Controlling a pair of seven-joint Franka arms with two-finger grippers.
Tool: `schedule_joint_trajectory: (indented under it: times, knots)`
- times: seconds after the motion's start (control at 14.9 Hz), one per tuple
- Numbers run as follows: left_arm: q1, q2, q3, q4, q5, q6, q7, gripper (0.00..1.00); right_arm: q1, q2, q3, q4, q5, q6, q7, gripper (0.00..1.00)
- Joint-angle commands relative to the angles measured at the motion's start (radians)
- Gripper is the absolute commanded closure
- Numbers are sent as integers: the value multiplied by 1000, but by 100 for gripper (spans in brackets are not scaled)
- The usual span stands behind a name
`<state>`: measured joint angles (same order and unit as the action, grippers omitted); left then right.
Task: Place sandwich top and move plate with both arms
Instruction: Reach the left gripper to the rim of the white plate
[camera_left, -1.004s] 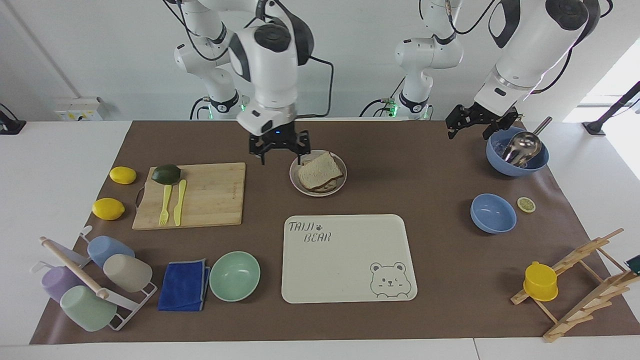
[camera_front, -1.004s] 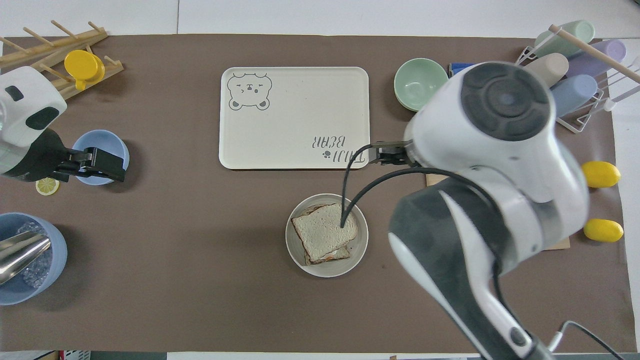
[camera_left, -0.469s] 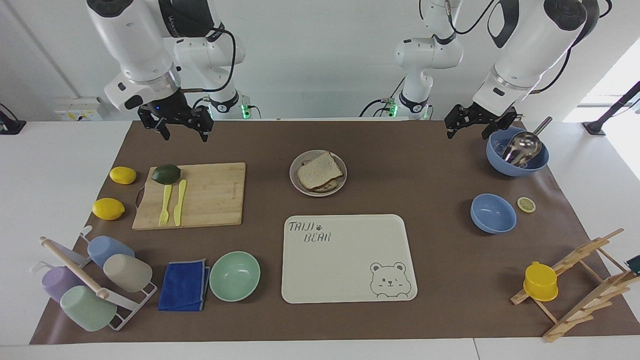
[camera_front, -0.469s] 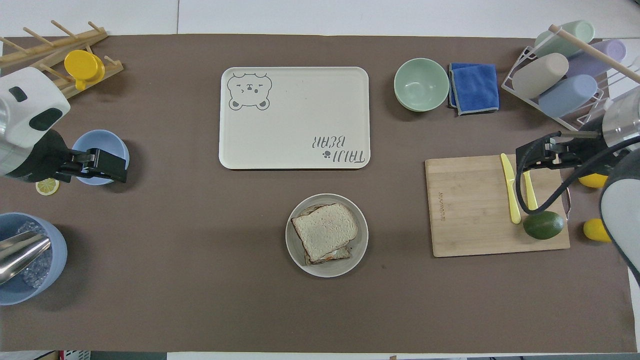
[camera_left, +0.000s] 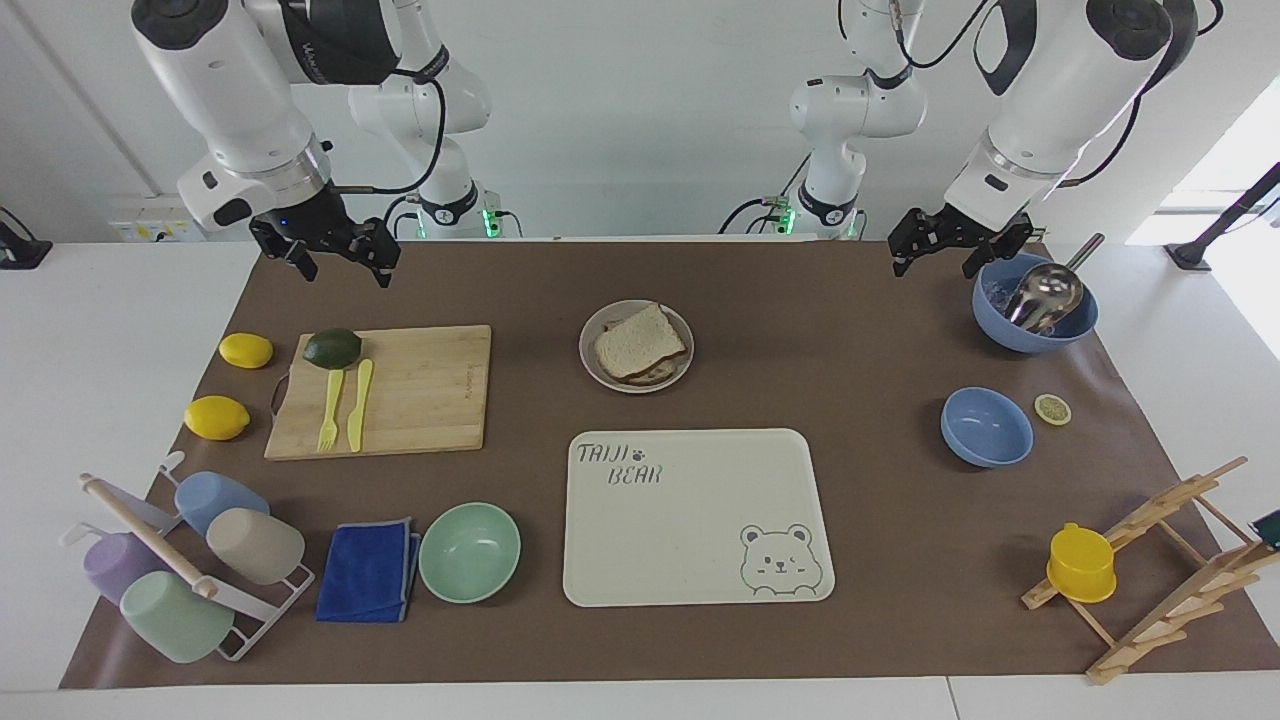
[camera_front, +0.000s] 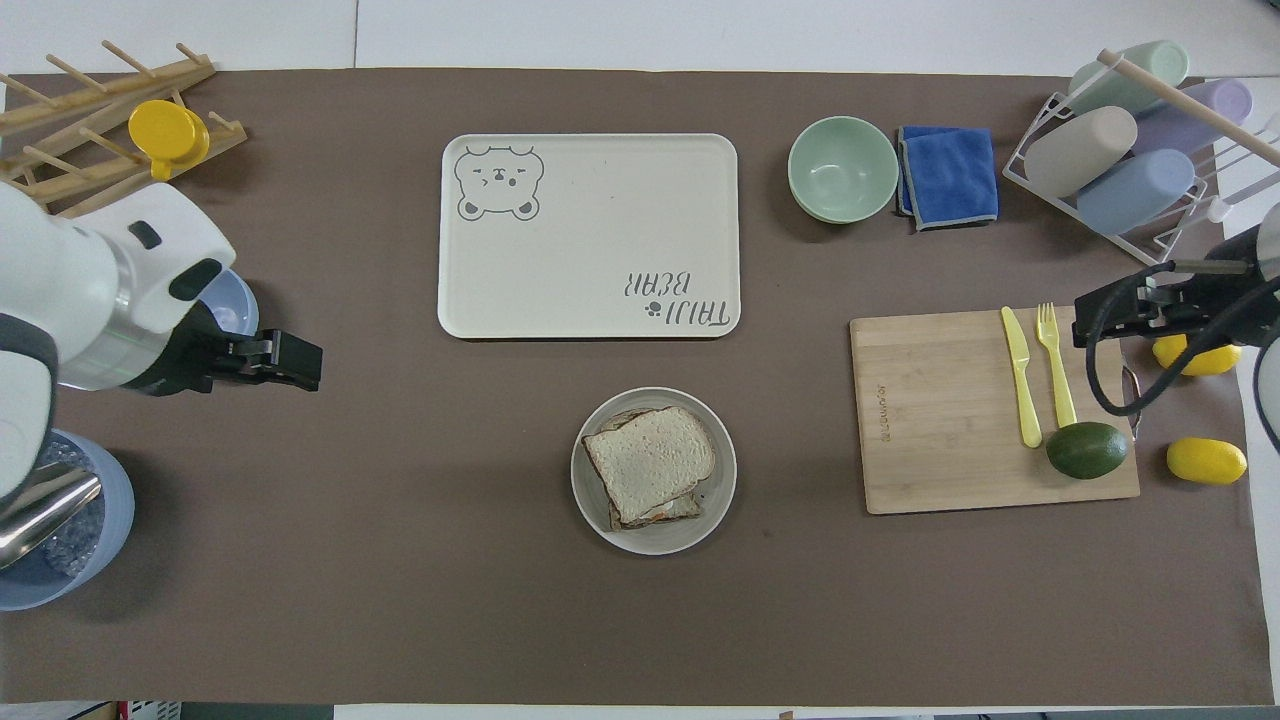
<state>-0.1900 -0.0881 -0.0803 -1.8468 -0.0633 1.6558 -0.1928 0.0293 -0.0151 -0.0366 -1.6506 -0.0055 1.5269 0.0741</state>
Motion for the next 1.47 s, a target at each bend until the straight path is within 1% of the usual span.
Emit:
schedule_joint_trajectory:
  times: [0.0,0.13,0.27,0.4,0.54,0.6,0.67,0.74,0.94,1.07,1.21,1.27,1.41]
  knots:
    - [-100,-48,7,-185,-27,172,-141,0,-2,-16,1,0,7,-22,-43,0]
    - [-156,-39,7,-268,-65,292,-172,0,17,-22,3,-3,7,-24,-48,0]
    - [-218,-15,7,-346,-87,408,-218,0,18,-16,1,3,1,-19,-75,0]
    - [-241,1,7,-420,-150,508,-220,0,15,3,3,34,-22,-2,-86,0]
    - [-272,13,7,-474,-187,562,-220,0,11,1,-5,35,-18,-16,-125,0]
    - [-282,19,7,-483,-205,571,-218,0,9,-2,3,35,-22,-25,-131,0]
    - [-285,27,7,-489,-214,581,-211,4,9,-2,6,37,-24,-27,-132,0]
    - [-302,40,7,-491,-217,597,-205,4,9,0,6,37,-24,-28,-132,0]
    - [-336,73,7,-497,-272,648,-208,4,9,-3,3,35,-24,-51,-135,0]
    - [-358,99,7,-499,-285,679,-212,4,11,-3,0,35,-22,-53,-137,0]
    - [-371,108,7,-503,-318,693,-212,10,9,-9,-6,32,-19,-73,-131,0]
    - [-373,113,7,-503,-332,694,-212,15,9,-17,-11,28,-16,-70,-123,0]
    - [-384,114,7,-503,-368,694,-215,20,11,-19,-25,28,-14,-71,-123,0]
